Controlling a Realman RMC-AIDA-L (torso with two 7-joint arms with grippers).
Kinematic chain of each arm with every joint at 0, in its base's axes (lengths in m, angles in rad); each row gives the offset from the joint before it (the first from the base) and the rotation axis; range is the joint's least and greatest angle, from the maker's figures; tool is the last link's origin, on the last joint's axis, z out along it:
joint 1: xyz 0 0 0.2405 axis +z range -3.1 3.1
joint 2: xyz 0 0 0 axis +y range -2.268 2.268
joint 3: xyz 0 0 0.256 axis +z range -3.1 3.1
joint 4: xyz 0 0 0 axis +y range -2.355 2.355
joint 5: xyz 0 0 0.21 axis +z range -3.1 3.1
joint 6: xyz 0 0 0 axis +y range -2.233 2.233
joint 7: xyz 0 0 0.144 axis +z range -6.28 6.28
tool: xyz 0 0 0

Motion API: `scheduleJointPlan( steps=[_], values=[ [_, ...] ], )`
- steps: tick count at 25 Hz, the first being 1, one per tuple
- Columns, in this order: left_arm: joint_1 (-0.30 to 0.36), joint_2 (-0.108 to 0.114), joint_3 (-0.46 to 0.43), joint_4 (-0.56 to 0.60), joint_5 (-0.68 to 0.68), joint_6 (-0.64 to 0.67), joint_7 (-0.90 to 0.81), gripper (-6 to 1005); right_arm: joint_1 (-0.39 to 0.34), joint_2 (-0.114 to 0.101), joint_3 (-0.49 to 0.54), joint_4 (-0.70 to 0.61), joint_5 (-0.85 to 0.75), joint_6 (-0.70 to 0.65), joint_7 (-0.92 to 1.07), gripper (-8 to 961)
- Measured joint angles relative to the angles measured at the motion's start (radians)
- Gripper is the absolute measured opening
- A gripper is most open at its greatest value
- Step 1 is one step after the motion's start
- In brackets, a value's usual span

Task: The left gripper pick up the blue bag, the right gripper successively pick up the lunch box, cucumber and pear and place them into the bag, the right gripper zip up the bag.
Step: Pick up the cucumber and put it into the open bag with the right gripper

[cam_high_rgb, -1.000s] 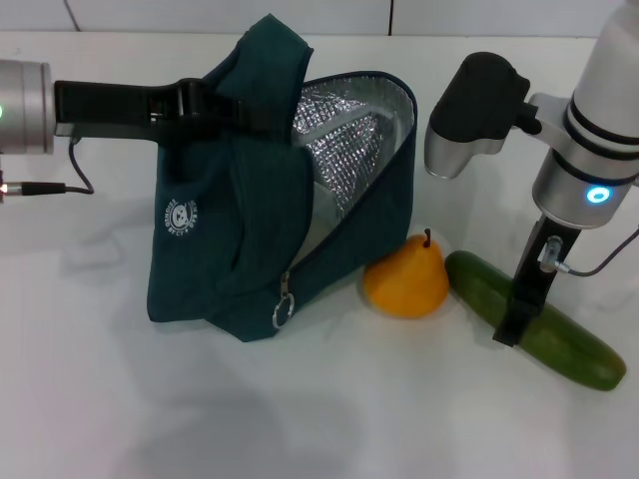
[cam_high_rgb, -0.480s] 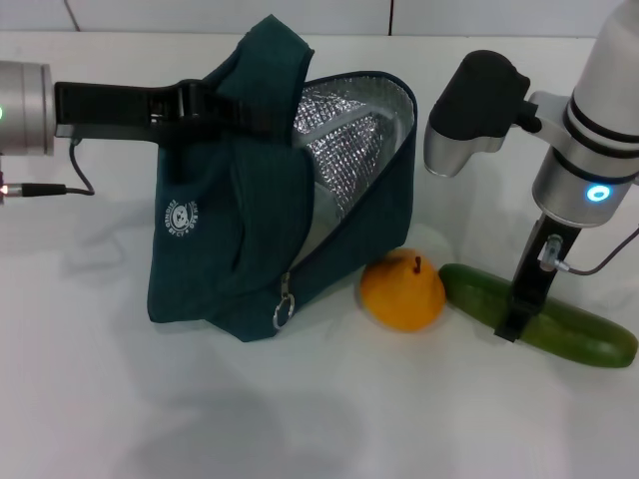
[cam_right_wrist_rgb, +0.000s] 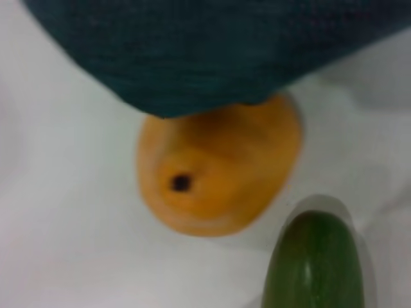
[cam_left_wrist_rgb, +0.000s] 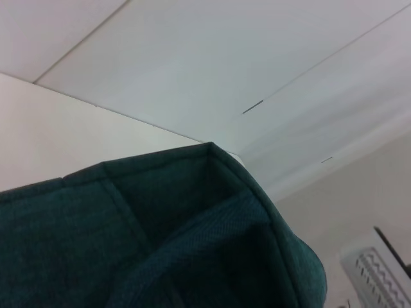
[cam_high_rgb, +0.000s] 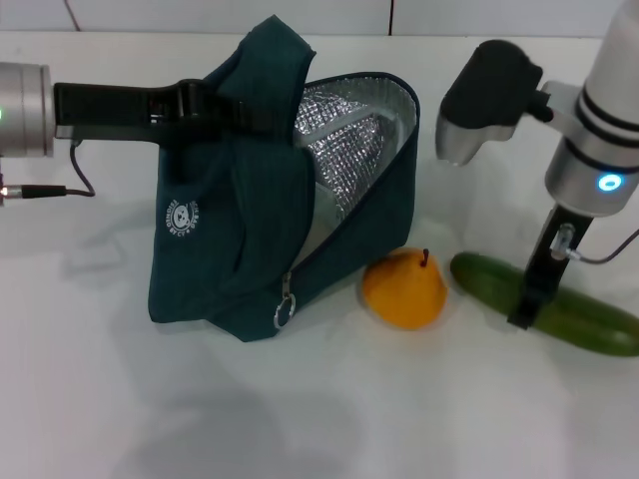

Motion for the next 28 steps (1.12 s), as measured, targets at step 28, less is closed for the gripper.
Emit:
scheduleJointPlan(
  steps=[28],
  values=[
    [-0.005,-0.003,0.0,0.0,-0.021,0.001,0.001,49,-0.117,-0.018,0.511,-0.488,0.019,0.226,-0.09,630]
  ],
)
